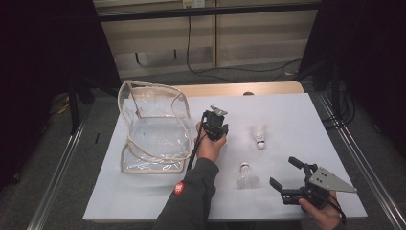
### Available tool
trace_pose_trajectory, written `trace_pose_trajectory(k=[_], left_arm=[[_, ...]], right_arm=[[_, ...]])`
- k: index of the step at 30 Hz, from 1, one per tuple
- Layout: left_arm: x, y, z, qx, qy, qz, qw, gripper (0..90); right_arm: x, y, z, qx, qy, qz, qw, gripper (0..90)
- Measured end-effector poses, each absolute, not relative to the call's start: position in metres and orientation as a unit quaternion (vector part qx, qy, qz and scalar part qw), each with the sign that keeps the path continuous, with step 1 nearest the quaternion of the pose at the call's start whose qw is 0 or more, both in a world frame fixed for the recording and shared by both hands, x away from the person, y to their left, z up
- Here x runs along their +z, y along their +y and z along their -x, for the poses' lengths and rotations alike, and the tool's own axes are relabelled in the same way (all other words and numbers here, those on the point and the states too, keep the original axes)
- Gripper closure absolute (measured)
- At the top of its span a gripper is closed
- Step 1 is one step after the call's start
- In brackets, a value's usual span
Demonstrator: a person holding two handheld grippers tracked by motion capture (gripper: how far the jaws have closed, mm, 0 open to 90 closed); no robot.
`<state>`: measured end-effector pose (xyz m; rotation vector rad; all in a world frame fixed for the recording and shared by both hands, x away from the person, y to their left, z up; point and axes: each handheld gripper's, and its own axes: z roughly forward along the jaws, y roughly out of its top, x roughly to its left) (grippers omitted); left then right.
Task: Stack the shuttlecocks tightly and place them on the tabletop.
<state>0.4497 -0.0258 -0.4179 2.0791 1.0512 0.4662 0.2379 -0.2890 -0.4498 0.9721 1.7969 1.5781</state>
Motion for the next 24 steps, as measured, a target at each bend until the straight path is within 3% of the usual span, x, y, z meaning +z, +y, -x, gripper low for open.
trace_pose_trajectory(k=[11,24], left_arm=[[-0.4164,-0.0262,-0.4503,0.182,0.414,-0.807,0.379,81.5],[-0.4139,-0.0267,-0.4487,0.181,0.405,-0.809,0.386,76.1]], right_arm=[[-0.4498,-0.289,-0.238,0.587,0.669,-0.361,0.277,1.9],[-0.4497,-0.2886,-0.2378,0.587,0.67,-0.361,0.277,1.9]])
